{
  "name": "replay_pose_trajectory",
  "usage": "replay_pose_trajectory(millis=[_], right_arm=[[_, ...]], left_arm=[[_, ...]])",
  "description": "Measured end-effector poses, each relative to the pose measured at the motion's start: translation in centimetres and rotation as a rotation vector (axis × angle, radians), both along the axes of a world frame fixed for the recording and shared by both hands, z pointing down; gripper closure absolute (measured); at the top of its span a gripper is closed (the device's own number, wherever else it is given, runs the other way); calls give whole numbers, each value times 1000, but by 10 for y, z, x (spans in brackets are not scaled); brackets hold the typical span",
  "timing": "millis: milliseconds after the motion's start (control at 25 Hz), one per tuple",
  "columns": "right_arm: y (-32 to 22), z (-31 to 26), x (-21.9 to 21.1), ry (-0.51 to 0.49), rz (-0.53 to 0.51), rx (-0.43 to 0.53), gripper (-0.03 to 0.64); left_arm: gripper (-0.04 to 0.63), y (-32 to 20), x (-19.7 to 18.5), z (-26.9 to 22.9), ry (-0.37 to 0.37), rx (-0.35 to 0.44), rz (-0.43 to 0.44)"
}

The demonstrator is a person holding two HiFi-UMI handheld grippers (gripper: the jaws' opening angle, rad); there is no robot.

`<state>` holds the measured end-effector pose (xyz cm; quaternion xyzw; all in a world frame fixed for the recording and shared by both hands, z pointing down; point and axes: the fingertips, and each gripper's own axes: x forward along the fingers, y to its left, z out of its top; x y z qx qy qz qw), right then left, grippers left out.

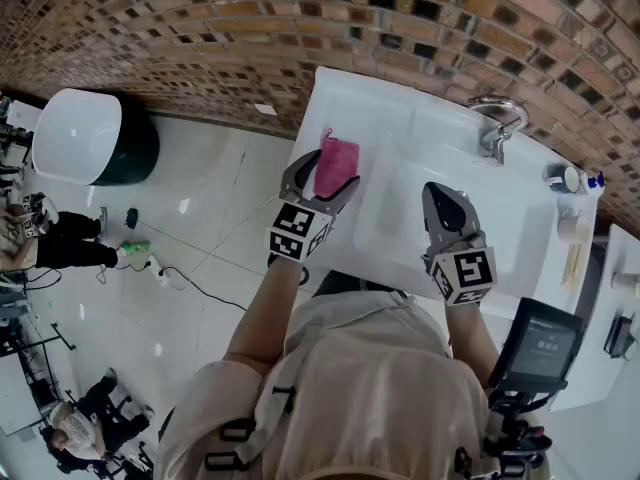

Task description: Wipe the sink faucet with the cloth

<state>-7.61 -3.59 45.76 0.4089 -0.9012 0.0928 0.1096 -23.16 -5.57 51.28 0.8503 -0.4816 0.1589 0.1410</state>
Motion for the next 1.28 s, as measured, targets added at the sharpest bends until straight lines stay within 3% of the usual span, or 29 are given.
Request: replay_pose_trajectory(millis=[240,520,680,720,800,880,1040,1120,1280], right_arm=[[-21,40,-12,26,18,-71,628],[-32,70,-17,47,52,-125,627],[-31,78,-8,54,71,-137,627],[-32,80,-5,52,75,-144,627],[-32,82,2,49,77,-153,627],[-35,79,7,47,66,-144,627],[-42,61,20,40,38,-103,627],[-44,49,32,38,34,-74,627],[-49,27,62,28,44,-32,627]], left_arm=[[262,-31,-9,90,19,-186,-6],[242,-46,-17,169,-87,-332,-39],[264,-48,-24,181,-171,-301,-61],[293,-49,-27,183,-192,-290,-68],[461,-50,-36,185,-215,-285,-84],[499,-51,-40,183,-213,-302,-88],[512,-49,-25,164,-156,-344,-66],[512,-52,-4,140,-119,-298,-59],[511,-76,56,64,-10,-133,-35]])
